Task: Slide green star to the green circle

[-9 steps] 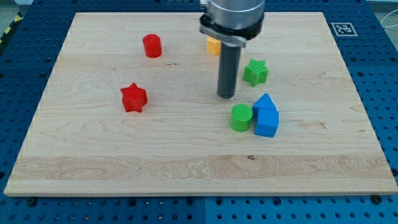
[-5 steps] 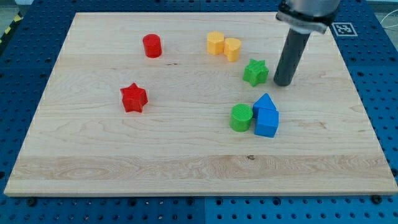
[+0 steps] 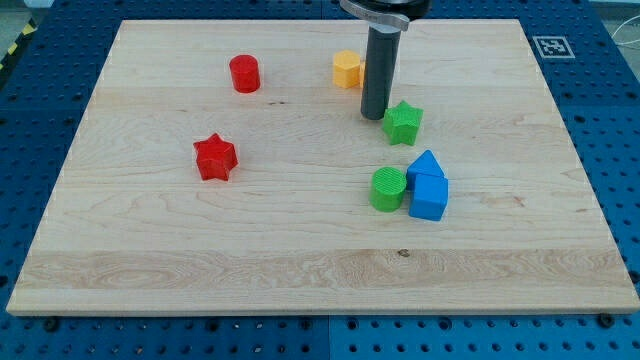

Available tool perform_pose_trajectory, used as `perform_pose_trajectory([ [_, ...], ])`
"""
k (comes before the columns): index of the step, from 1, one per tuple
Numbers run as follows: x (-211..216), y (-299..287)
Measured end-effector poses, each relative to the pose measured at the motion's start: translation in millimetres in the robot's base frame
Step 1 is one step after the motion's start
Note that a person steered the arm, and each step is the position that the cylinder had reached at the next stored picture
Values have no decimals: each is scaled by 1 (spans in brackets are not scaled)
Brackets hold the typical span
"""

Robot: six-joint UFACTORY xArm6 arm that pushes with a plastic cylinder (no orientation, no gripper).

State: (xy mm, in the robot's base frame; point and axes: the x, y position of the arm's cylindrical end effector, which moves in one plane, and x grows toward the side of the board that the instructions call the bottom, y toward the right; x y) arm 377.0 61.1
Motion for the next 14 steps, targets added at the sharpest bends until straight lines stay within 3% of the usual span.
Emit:
perform_pose_trajectory([
  [2, -8, 4],
  [4, -19, 54],
  [7, 2, 67],
  [12, 53, 17],
  [14, 37, -18],
])
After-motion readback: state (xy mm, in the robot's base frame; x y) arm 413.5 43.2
